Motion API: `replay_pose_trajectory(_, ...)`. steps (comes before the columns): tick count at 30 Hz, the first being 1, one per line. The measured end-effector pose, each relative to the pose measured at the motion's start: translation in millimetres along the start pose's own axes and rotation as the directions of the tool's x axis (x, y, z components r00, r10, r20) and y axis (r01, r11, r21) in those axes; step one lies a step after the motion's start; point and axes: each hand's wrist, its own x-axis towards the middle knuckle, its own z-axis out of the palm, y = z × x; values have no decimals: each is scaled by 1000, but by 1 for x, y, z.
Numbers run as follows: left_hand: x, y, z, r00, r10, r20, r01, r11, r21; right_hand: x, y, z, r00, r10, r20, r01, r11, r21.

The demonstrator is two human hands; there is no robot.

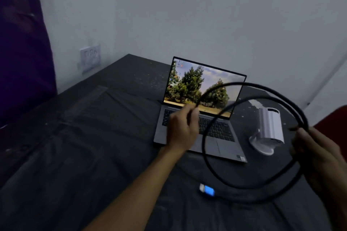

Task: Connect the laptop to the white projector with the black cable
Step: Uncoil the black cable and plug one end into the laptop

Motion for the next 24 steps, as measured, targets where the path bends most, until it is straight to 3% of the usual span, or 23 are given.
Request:
replay_pose_trajectory(2, 26, -11, -32, 998, 0, -67, 4, 998, 56, 28, -6, 44, 998, -22, -56, 18, 998, -65)
replay_pose_trajectory(5, 56, -29, -85, 973, -38, -226, 64, 992, 108, 68, -9, 95, 992, -125, -24, 123, 990, -64)
replay_pose_trajectory(10, 70, -57, -157, 876, -131, -463, 205, 972, 112, 131, -24, 201, 973, -224, 57, 229, 968, -100)
replay_pose_trajectory(13, 62, -73, -184, 808, -285, -515, 351, 936, 33, 161, -24, 271, 967, -243, 73, 251, 959, -133)
replay_pose_trajectory(18, 50, -96, -190, 729, -575, -370, 589, 803, -87, 201, -15, 363, 963, -259, 73, 269, 910, -314)
replay_pose_trajectory(24, 48, -105, -174, 704, -702, -107, 682, 710, -174, 238, 7, 407, 964, -208, 167, 266, 748, -608)
